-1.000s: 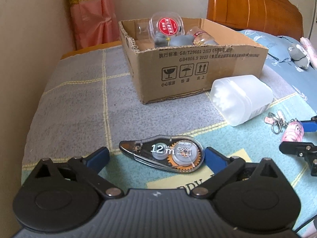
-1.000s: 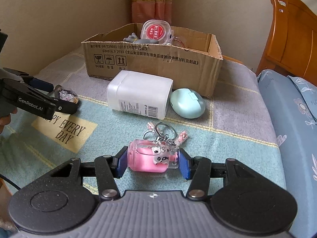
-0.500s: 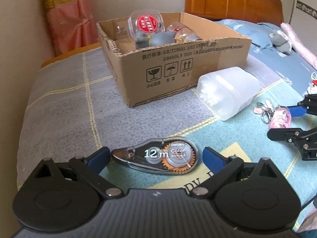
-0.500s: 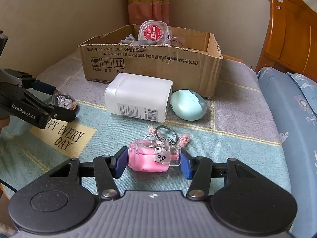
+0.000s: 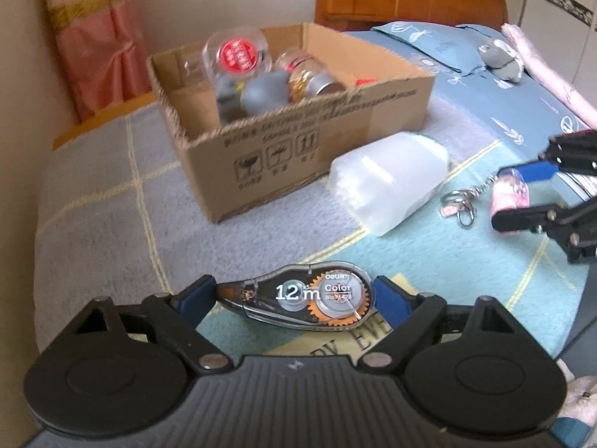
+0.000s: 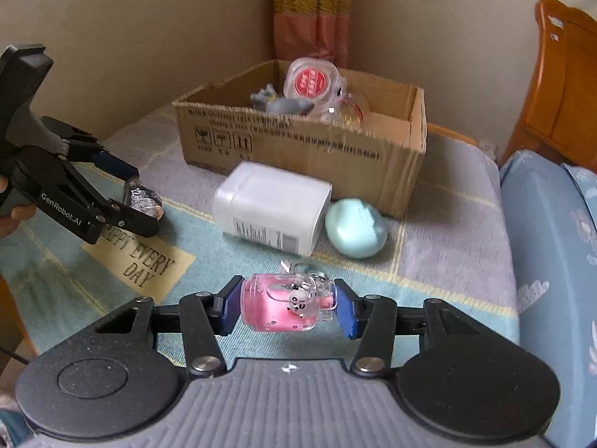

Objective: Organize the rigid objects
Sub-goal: 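Carry the tape dispenser and keychain bottle into the box and release both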

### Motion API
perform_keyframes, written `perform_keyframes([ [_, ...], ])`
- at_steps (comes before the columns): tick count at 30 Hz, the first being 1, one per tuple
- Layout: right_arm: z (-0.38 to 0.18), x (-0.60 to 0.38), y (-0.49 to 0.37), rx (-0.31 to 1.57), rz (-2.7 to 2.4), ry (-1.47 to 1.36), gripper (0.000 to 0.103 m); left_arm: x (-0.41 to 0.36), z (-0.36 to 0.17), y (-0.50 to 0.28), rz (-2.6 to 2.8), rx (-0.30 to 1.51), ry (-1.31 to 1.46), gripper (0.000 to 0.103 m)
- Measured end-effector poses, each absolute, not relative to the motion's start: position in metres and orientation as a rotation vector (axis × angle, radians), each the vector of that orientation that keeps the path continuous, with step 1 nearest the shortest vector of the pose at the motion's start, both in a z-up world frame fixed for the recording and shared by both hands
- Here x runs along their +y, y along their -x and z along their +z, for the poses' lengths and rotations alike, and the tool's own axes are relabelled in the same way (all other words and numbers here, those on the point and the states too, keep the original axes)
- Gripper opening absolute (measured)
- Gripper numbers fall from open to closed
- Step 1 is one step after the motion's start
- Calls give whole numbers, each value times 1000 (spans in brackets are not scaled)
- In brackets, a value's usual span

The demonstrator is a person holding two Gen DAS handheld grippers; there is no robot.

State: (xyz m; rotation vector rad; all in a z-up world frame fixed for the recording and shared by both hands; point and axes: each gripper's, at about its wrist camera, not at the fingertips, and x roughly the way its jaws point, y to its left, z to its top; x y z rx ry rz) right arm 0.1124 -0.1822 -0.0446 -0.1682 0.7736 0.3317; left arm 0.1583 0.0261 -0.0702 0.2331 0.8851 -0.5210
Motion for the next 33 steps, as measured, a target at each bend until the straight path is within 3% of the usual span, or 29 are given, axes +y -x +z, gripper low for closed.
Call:
perform_keyframes([
  [20,47,-208,-147,663,433,192,56,-6,17,-187,-596,834,-295,89],
  [33,77,-214,-247,623,371,169,56,-12,38,-270,-504,773,-274,89],
])
